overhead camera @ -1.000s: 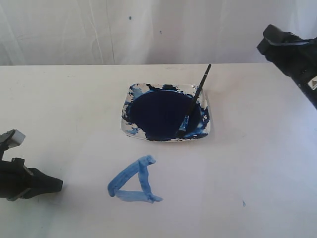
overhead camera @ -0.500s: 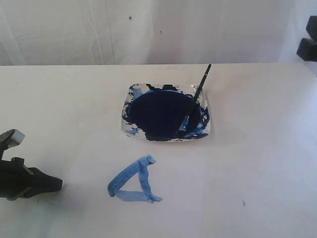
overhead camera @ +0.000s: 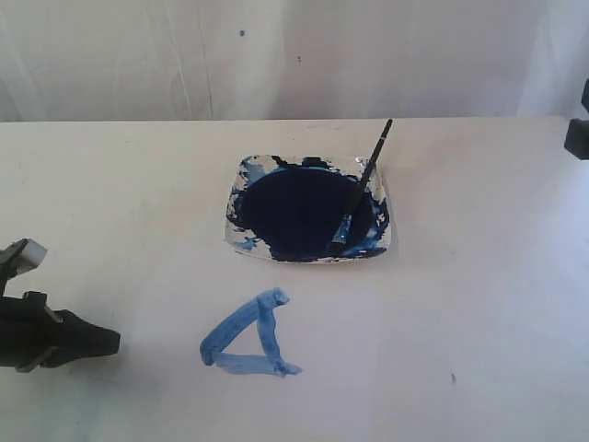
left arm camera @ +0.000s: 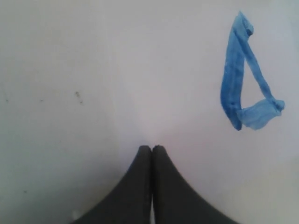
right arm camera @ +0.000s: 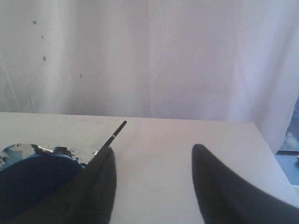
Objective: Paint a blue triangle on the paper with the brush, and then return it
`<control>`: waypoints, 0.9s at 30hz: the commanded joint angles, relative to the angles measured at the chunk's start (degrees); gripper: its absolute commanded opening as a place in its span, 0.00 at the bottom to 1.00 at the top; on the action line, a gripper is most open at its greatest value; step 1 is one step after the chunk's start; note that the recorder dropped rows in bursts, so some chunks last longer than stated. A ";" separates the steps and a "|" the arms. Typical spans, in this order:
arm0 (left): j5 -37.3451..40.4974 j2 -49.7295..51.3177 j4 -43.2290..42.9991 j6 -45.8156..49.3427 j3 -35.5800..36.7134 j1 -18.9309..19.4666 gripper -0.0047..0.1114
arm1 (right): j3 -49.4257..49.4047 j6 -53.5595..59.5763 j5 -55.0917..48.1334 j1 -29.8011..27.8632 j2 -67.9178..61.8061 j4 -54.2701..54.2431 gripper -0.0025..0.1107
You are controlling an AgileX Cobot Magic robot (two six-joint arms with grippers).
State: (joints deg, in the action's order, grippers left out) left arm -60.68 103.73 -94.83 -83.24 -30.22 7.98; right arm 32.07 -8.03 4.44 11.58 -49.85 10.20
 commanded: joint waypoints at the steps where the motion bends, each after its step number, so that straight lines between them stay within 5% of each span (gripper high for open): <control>1: -7.76 -0.44 0.26 -1.64 0.38 -0.37 0.04 | -0.27 -2.75 2.43 -0.11 0.38 -0.11 0.44; 12: -9.28 -11.78 1.37 -9.56 -7.48 1.99 0.04 | -0.27 -6.19 4.50 -0.11 0.38 -0.21 0.44; 27: -6.72 -38.26 -5.12 -26.53 -23.15 16.73 0.04 | -0.27 -7.66 5.11 -0.11 0.38 -0.21 0.44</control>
State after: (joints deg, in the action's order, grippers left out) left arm -68.92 69.84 -99.10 -108.09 -51.28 22.61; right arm 32.07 -15.40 9.06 11.58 -49.74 9.98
